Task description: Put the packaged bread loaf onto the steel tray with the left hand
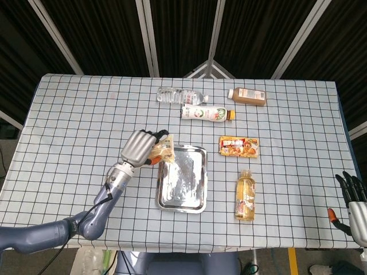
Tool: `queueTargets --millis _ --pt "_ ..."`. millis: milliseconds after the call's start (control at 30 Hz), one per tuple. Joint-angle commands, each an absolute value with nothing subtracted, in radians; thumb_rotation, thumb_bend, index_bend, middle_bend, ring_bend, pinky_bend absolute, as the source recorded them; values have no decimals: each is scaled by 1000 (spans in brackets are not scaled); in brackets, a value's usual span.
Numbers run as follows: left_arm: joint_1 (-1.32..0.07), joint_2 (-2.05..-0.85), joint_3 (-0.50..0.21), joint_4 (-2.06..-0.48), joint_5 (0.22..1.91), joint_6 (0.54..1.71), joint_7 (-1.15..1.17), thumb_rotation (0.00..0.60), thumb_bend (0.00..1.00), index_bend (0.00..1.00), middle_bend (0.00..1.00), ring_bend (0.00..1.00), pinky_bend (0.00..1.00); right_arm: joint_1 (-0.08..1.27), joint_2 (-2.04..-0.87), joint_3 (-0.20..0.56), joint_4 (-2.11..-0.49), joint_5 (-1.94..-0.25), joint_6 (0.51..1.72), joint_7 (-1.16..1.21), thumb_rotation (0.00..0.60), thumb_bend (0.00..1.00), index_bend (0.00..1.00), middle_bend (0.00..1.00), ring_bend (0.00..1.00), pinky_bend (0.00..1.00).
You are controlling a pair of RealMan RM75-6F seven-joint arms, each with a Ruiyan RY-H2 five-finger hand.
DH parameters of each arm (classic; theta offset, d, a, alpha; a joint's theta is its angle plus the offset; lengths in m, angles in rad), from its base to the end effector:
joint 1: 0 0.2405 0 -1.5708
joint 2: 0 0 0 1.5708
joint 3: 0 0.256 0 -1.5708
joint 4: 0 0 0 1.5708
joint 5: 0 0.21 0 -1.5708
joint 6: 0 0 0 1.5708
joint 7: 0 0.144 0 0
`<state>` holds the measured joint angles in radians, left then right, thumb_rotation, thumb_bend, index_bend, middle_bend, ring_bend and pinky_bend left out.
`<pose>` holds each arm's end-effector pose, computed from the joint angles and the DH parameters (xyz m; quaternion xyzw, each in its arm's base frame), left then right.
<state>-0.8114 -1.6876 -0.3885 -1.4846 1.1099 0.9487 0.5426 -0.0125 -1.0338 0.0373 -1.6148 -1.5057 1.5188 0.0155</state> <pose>-0.0600 0.3628 -0.0239 -0.7311 -0.3240 -0.4395 0.4090 -0.3302 -0.1474 0.1890 0.5841 -0.3877 0.3485 0.6221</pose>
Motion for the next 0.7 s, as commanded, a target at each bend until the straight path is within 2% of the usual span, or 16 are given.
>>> queueTargets --millis 33,167,300,333,433,500,567,633,700 --pt "-901 -1767 -410 -1406 1033 893 591 600 333 236 506 516 502 -12 -1030 41 -1611 -1499 1516 26 600 406 0 0 0 0" --pt "-956 -1833 -394 -1342 1009 861 582 600 333 192 492 505 502 -13 -1027 43 -1607 -1498 1519 33 600 407 0 0 0 0" --pt "-984 -1870 -381 -1295 1027 853 542 600 317 168 442 449 485 -16 -1026 42 -1606 -1505 1530 41 600 406 0 0 0 0" --pt "-987 -1877 -381 -1289 1033 854 527 600 300 152 421 425 464 -18 -1026 42 -1606 -1507 1533 41 600 406 0 0 0 0" --pt "-988 -1880 -370 -1289 1055 843 466 600 185 79 315 290 310 -22 -1027 40 -1608 -1516 1545 34 600 406 0 0 0 0" --pt "-980 -1858 -354 -1314 1062 839 457 600 125 22 236 199 251 -23 -1029 39 -1610 -1518 1547 30 600 406 0 0 0 0" --pt "-961 -1811 -335 -1378 1062 840 455 600 103 0 176 148 241 -24 -1031 39 -1612 -1517 1548 23 600 407 0 0 0 0" --pt "-937 -1748 -317 -1461 1058 841 457 594 97 0 126 121 240 -24 -1033 39 -1614 -1517 1549 18 600 406 0 0 0 0" --pt "-905 -1656 -292 -1571 1054 850 473 554 85 0 70 103 245 -24 -1034 37 -1615 -1520 1550 14 600 406 0 0 0 0"
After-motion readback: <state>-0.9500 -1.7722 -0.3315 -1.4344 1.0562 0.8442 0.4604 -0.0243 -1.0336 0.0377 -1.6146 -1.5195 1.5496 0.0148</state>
